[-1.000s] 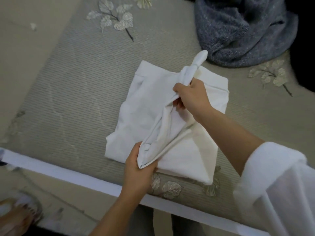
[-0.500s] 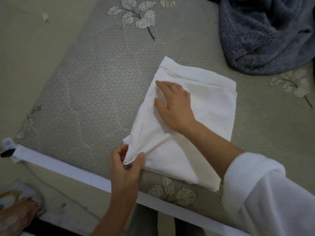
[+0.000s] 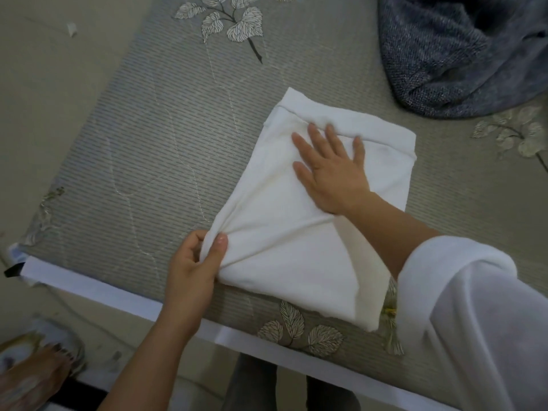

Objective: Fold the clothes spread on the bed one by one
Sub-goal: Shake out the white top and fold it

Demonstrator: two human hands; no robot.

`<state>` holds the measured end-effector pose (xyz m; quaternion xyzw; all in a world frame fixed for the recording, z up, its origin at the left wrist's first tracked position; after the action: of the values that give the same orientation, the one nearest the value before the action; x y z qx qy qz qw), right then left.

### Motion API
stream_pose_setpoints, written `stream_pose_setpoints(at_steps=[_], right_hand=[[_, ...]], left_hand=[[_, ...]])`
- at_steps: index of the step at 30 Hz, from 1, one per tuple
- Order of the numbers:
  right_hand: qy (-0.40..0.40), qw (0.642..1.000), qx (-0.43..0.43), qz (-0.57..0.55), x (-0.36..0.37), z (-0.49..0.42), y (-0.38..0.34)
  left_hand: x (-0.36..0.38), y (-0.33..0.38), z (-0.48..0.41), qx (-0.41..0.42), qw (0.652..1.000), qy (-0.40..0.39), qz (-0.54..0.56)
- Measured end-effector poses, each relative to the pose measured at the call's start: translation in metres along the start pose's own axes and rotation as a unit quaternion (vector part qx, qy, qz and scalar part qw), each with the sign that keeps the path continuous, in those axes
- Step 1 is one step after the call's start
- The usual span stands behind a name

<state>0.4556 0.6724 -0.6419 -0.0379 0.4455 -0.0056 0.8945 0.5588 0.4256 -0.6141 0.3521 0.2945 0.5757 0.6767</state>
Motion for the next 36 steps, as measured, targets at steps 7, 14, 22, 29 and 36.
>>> stream_pose_setpoints(at_steps=[7,14,22,29,36], right_hand=[[0.003,1.000,0.026,0.012,0.006,0.044,-0.016],[0.124,0.988,-0.012,-0.089,-0.004,0.049,-0.018],[0.016,0.995,-0.073,0.062,0.032,0.016,0.003],[0.112,0.943,0.105,-0.295,0.026,0.022,0.032],[-0.041,0.813,0.180,-0.552,0.018,0.062,0.049]], left_hand=[[-0.066,0.035,-0.047,0.047,0.986,0.115,0.110],[-0.054,0.027,-0.048,0.028,0.950,0.293,-0.102],[-0.007,-0.039,-0.011,-0.004,0.915,0.153,-0.372],[-0.005,-0.035,-0.002,0.003,0.939,0.182,-0.293],[-0.014,-0.017,0.019,-0.157,0.973,0.166,-0.024]])
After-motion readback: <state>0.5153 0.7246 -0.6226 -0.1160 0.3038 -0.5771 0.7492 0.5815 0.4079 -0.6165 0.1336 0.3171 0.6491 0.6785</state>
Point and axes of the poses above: each hand's wrist, its own z-axis away from the middle knuckle, its own x-axis out of the palm, y = z × x, the point moved 2 cm from there along -z, towards the middle knuckle, and after that the axes turned 15 degrees about -y, right-handed, at the moved point
